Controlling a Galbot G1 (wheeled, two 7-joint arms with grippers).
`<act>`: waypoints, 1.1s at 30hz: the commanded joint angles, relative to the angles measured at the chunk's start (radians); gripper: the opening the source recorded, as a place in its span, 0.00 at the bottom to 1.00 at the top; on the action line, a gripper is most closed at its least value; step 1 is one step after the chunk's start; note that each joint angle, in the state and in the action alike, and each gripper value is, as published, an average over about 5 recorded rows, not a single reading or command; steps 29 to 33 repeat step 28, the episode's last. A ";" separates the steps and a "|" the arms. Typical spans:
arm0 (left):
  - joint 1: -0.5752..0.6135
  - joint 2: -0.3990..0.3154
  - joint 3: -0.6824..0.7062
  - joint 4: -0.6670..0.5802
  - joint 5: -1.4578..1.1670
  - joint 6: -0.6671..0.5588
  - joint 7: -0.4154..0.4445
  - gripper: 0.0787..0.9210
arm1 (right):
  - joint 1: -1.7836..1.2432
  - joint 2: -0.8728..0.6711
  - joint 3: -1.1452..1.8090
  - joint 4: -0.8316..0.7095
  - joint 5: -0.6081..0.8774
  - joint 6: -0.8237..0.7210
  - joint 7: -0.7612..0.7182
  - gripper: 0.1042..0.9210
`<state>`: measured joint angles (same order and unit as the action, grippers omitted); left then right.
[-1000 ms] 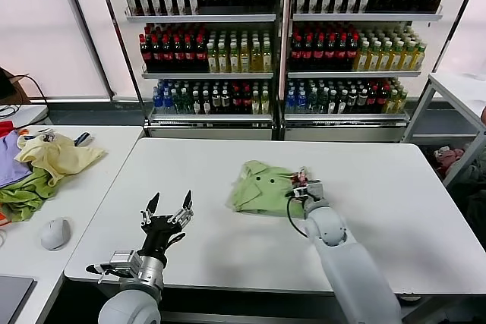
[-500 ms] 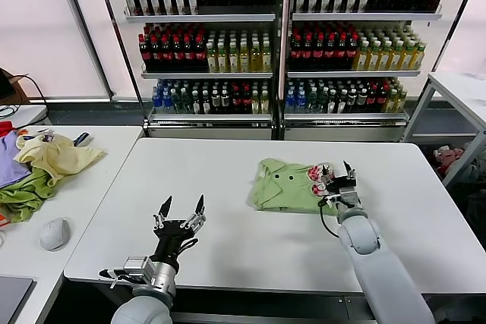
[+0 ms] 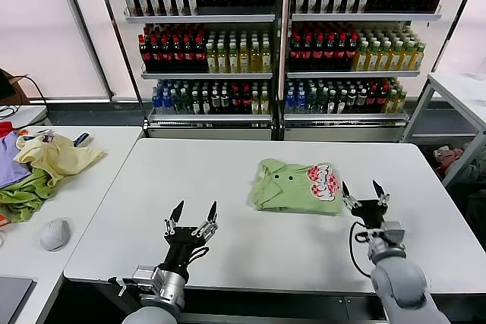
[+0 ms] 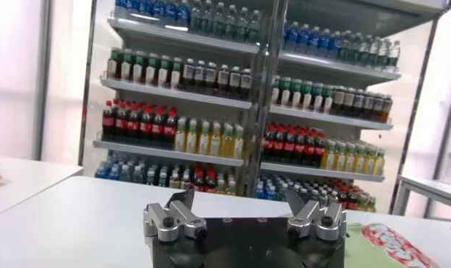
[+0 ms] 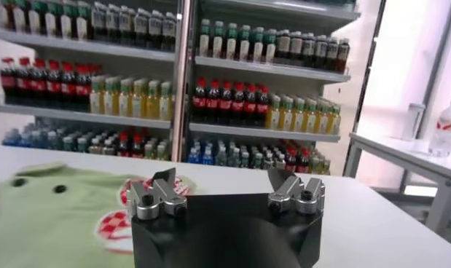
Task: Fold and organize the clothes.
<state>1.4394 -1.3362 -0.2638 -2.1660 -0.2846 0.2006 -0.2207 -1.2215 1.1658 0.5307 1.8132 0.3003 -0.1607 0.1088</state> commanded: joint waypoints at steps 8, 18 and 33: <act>0.049 0.006 0.013 -0.043 0.037 -0.007 0.033 0.88 | -0.418 0.068 0.121 0.342 -0.095 0.119 0.002 0.88; 0.077 0.006 0.006 -0.069 0.042 -0.006 0.043 0.88 | -0.425 0.069 0.104 0.363 -0.113 0.113 0.019 0.88; 0.095 -0.001 0.000 -0.087 0.048 -0.005 0.051 0.88 | -0.426 0.070 0.094 0.371 -0.113 0.112 0.029 0.88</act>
